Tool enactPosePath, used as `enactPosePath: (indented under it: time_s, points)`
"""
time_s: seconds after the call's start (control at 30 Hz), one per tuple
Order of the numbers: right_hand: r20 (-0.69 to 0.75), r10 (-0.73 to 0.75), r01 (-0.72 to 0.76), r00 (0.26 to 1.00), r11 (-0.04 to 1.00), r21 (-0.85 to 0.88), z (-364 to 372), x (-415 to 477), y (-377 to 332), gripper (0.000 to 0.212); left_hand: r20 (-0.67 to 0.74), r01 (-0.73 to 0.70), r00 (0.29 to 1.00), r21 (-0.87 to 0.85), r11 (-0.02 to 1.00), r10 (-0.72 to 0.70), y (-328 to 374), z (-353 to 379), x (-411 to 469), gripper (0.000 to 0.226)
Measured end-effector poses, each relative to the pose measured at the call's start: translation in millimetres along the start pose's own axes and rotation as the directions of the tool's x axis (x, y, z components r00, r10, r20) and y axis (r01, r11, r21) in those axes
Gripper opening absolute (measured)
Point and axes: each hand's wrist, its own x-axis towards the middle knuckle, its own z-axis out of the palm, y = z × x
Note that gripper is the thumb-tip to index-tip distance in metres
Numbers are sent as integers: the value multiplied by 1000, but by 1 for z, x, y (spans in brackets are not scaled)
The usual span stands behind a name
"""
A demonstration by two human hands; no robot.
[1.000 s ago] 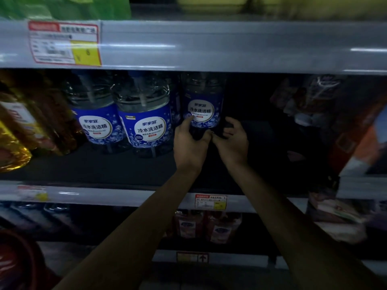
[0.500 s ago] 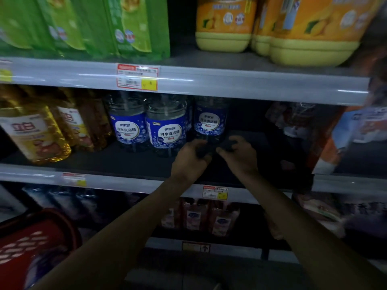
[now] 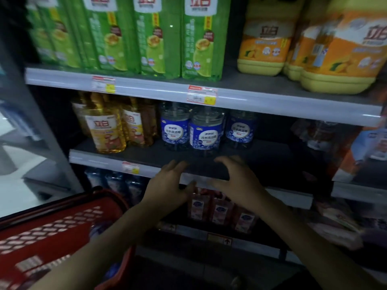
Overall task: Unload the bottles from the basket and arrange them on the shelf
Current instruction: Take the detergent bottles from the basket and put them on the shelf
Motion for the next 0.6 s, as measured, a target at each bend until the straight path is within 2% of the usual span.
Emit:
enactPosePath:
  time_s: [0.13,0.2,0.4,0.6]
  points:
    - [144,-118,123,982,992,-27,31,-11,-40,71,8,14,1000,82,997,-15,-37,-38,-68,62]
    - [205,-167,175,965,984,-22,47,-16,-58,73,-2,66,998,111,992,-66,-55,-57,-98,66]
    - [316,-268,301,910,952,-61,104,-27,-113,82,21,161,985,241,957,-171,-116,-101,-173,69]
    - [482,-332,410,811,910,-63,165,-47,-154,79,122,265,936,378,887,-331,-168,-113,-250,65]
